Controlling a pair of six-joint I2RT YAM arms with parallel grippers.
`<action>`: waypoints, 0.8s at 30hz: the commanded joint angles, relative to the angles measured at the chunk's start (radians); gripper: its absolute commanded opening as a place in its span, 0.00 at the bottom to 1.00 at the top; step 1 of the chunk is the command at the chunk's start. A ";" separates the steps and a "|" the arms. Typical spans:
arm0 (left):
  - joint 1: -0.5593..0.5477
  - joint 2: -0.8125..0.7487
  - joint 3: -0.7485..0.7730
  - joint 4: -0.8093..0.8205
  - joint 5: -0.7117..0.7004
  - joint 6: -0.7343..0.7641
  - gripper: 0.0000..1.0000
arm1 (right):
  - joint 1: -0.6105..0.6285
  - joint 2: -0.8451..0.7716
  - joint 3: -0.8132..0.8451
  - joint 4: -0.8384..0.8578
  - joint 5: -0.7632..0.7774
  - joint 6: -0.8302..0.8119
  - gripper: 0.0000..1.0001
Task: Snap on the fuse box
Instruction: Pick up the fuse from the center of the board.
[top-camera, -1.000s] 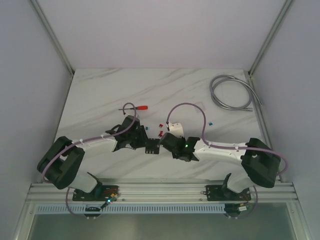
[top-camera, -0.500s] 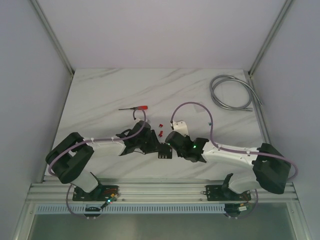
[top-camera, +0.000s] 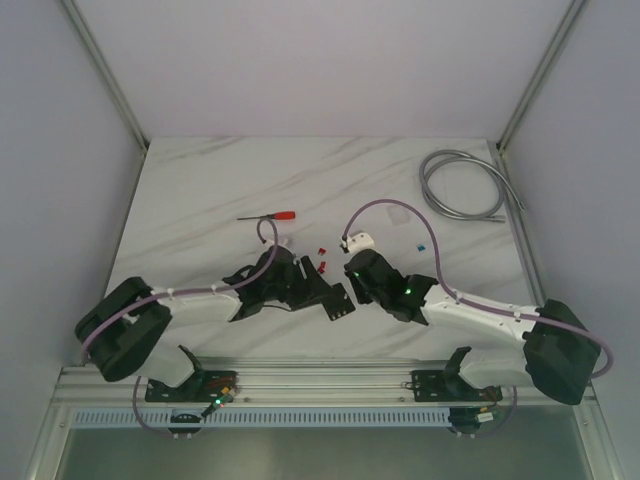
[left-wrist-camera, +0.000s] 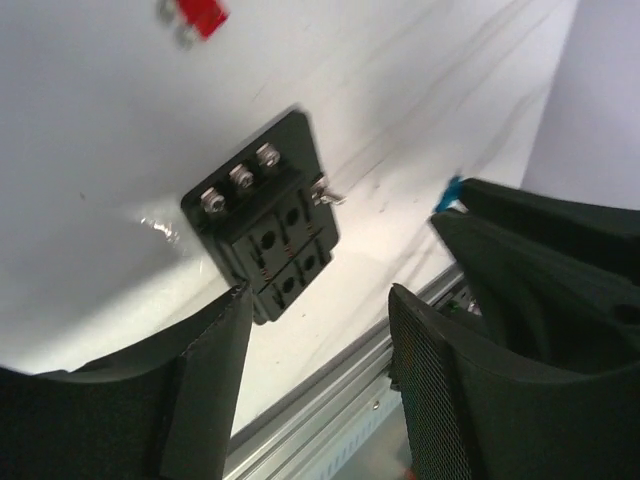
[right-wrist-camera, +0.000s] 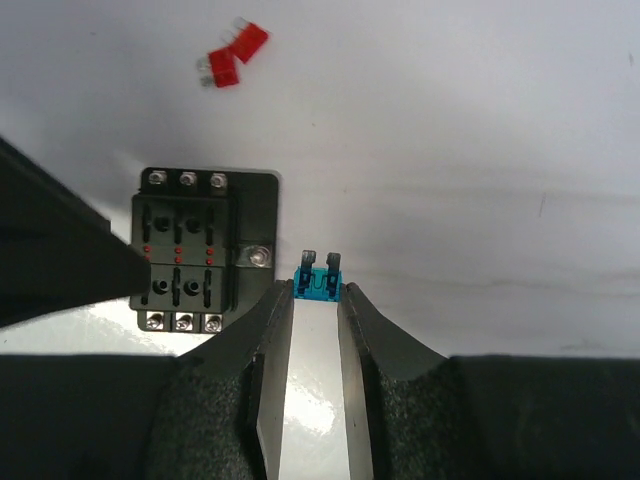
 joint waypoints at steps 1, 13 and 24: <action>0.060 -0.109 0.022 -0.041 0.006 0.099 0.66 | -0.009 -0.035 -0.010 0.098 -0.091 -0.149 0.28; 0.175 -0.127 0.176 -0.099 0.267 0.395 0.48 | -0.028 -0.101 -0.006 0.252 -0.295 -0.353 0.29; 0.180 -0.121 0.195 -0.097 0.299 0.407 0.41 | -0.046 -0.122 -0.007 0.311 -0.381 -0.380 0.31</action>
